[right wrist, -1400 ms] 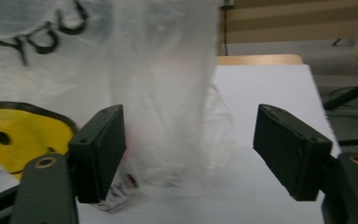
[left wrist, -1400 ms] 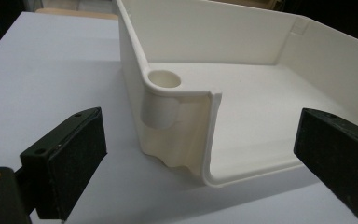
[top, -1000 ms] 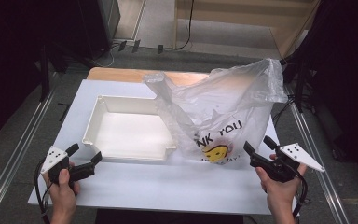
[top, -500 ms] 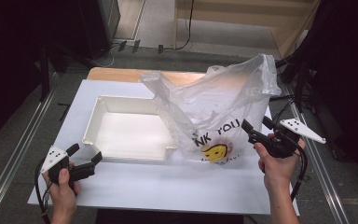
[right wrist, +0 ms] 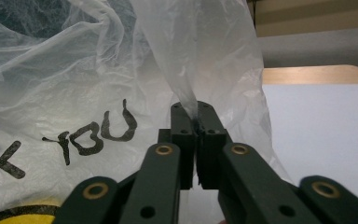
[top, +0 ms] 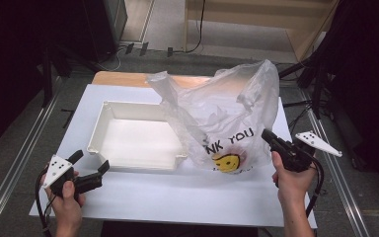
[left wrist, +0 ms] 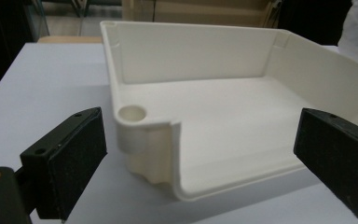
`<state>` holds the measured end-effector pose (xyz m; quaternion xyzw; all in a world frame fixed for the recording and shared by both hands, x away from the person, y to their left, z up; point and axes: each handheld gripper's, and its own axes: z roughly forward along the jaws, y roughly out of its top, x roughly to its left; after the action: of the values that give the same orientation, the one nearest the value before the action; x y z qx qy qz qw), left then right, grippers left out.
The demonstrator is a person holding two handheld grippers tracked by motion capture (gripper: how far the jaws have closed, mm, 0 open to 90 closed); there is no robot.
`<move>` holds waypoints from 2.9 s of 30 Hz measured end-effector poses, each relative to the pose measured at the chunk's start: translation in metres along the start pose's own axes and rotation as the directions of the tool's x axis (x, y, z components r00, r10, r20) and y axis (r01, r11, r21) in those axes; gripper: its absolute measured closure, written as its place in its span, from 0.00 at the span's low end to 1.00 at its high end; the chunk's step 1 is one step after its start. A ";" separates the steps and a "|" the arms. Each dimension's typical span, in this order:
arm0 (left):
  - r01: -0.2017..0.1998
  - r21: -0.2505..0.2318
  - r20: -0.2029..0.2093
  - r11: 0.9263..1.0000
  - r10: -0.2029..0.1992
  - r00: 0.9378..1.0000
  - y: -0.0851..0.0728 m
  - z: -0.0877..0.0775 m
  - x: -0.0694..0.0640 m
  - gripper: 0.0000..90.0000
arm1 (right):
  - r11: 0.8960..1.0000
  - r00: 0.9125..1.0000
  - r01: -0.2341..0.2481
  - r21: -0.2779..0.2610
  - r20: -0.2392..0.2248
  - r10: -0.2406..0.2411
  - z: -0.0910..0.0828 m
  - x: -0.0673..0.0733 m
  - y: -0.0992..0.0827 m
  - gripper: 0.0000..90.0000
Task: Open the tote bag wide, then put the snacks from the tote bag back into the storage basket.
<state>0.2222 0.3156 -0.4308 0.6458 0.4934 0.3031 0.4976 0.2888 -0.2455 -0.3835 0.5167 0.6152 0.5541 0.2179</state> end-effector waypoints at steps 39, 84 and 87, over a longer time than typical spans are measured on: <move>-0.078 0.027 0.294 0.997 0.067 0.953 0.060 0.063 -0.113 0.06 | 1.000 1.000 -0.011 0.002 -0.007 0.011 -0.016 -0.016 -0.025 1.00; -0.123 -0.033 0.505 0.992 0.122 0.854 0.078 0.096 -0.186 0.81 | 0.993 0.997 0.064 0.098 -0.056 -0.059 -0.008 -0.015 -0.056 0.99; -0.124 -0.001 0.534 0.992 0.105 0.839 0.075 0.101 -0.185 0.96 | 0.994 0.997 0.054 0.090 -0.066 -0.048 -0.010 -0.016 -0.054 0.99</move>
<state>0.2756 0.1060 -0.3741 0.7411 0.3016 0.1328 0.5849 0.2657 -0.2564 -0.4345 0.4924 0.6596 0.5357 0.1881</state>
